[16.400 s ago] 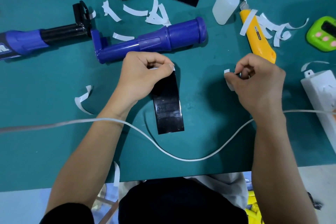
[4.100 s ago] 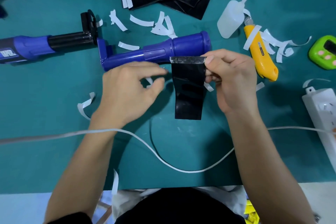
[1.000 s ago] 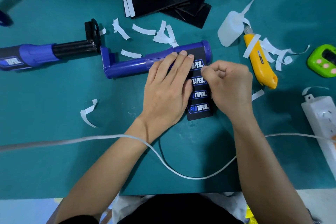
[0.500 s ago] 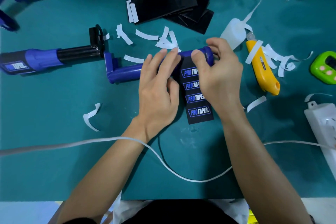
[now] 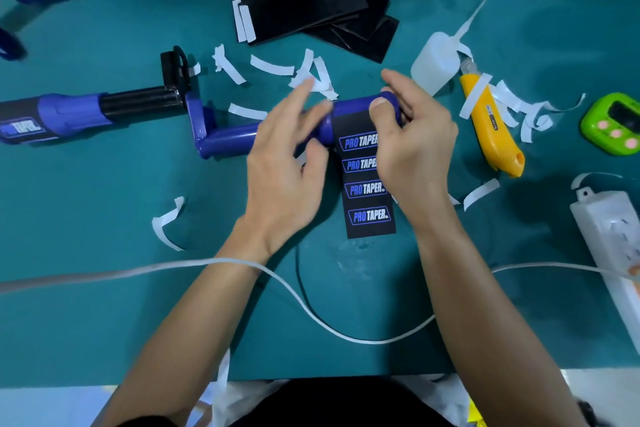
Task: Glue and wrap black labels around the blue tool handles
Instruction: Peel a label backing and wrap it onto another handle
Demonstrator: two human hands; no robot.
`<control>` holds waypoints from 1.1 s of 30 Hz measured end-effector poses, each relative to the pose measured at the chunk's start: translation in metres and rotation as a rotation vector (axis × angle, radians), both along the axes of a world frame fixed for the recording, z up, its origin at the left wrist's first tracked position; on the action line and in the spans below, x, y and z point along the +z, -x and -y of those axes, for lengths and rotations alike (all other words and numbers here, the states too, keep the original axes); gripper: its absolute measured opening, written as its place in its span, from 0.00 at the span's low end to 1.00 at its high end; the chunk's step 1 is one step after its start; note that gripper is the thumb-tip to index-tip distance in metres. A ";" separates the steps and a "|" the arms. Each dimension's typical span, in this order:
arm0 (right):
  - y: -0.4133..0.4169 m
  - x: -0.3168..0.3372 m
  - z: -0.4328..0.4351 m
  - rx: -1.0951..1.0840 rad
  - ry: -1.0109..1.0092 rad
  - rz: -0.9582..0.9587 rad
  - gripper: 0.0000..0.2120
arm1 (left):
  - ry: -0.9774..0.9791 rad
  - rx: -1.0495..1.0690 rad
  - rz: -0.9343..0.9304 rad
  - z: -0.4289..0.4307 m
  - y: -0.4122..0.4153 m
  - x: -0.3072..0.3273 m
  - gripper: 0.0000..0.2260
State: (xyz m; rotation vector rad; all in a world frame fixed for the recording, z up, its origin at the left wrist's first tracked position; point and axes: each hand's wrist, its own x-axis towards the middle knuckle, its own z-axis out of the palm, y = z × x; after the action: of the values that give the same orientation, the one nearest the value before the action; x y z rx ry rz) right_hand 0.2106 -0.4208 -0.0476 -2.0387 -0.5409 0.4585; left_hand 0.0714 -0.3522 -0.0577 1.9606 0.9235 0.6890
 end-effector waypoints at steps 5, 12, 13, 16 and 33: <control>0.002 -0.002 0.000 0.008 0.012 0.043 0.17 | 0.004 -0.102 -0.358 -0.024 -0.006 0.018 0.24; 0.004 -0.002 0.005 0.026 0.003 0.049 0.17 | 0.132 -0.044 -0.373 -0.037 -0.015 0.020 0.16; 0.004 -0.003 0.005 0.028 0.003 0.054 0.17 | 0.129 -0.020 -0.347 -0.035 -0.015 0.017 0.16; 0.006 -0.004 0.005 0.027 0.000 0.043 0.17 | 0.091 0.024 -0.301 -0.029 -0.015 0.011 0.15; 0.007 -0.005 0.009 0.047 -0.031 0.076 0.18 | -0.318 -0.057 -0.395 -0.015 -0.010 -0.010 0.28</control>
State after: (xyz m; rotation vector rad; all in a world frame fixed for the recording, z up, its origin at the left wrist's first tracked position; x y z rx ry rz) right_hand 0.2040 -0.4301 -0.0525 -2.0232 -0.6395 0.3996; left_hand 0.0817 -0.3369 -0.0675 2.4547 1.0329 0.4409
